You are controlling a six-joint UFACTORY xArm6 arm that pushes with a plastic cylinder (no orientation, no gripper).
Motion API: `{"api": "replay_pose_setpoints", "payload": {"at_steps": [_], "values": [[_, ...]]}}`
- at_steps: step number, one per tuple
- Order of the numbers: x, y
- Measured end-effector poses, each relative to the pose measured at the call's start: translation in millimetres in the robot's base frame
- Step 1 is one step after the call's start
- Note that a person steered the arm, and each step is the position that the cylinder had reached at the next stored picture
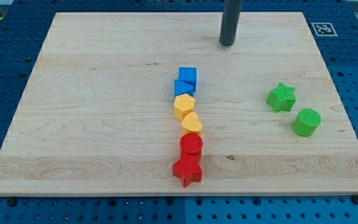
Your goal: Move your arm towards green star
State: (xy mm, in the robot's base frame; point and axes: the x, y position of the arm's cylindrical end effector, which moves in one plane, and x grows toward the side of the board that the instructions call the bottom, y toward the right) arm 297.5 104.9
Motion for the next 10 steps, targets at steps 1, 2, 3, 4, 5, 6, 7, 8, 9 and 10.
{"api": "replay_pose_setpoints", "payload": {"at_steps": [1,2,3,4,5,6,7,8,9,10], "values": [[34.9,39.3],[39.2,52.2],[58.2,76.3],[60.4,84.1],[95.0,106.3],[100.3,117.1],[128.5,138.9],[128.5,139.4],[133.8,138.4],[154.8,123.6]]}}
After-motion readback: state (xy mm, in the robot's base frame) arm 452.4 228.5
